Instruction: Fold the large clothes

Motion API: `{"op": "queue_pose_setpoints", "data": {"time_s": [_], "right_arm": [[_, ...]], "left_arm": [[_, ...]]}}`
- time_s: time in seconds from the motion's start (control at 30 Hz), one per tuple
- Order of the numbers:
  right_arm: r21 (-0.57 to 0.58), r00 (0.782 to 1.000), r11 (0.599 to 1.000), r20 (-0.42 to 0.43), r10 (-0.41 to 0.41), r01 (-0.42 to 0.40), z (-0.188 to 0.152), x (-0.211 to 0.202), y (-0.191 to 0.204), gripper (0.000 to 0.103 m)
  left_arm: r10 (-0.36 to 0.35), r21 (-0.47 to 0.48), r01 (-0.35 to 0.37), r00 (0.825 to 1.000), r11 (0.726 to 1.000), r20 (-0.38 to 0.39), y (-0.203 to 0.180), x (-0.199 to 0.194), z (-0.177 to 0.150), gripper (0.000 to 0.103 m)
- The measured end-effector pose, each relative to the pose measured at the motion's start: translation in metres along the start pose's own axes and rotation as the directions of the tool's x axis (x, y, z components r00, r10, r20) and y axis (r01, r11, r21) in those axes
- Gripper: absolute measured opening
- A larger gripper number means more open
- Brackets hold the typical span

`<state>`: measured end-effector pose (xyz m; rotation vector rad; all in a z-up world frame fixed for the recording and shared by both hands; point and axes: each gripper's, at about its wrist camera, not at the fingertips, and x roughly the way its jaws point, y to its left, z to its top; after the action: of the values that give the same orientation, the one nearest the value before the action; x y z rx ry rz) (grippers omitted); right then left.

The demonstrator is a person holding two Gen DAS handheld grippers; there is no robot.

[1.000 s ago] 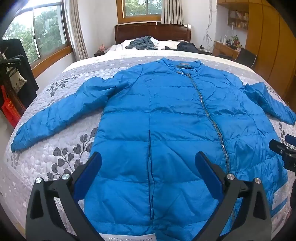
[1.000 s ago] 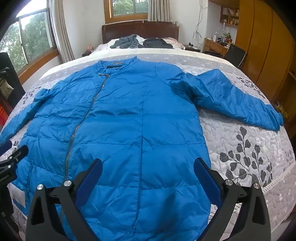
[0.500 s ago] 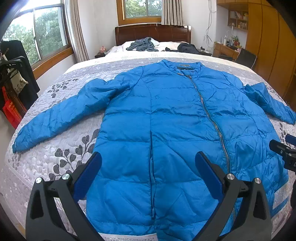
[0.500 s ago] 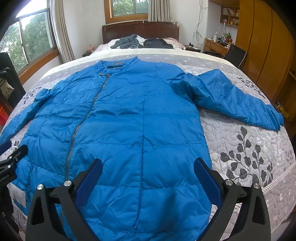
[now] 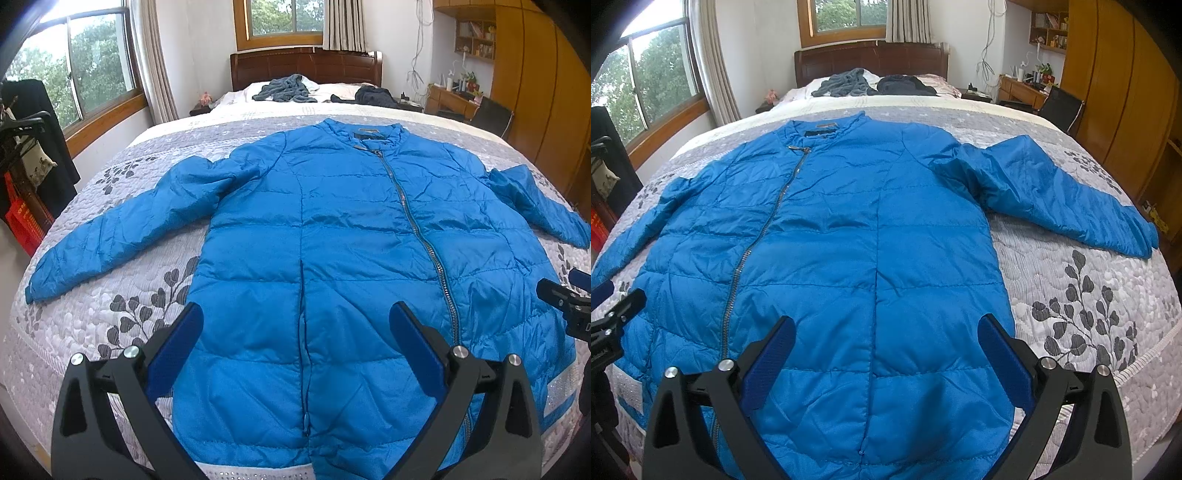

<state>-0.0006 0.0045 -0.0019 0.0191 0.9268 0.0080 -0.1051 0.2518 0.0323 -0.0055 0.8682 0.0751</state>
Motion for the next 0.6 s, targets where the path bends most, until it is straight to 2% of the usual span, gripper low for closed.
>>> {"op": "queue_pose_setpoints", "data": {"time_s": [0.6], "right_arm": [[0.003,1.0,1.0,0.003,0.007,-0.007,-0.0006,0.0001,-0.0013,0.099]], "left_arm": [[0.002,-0.003,-0.002,1.0,1.0,-0.001,0.0002,-0.0006,-0.0008,0.1]]}}
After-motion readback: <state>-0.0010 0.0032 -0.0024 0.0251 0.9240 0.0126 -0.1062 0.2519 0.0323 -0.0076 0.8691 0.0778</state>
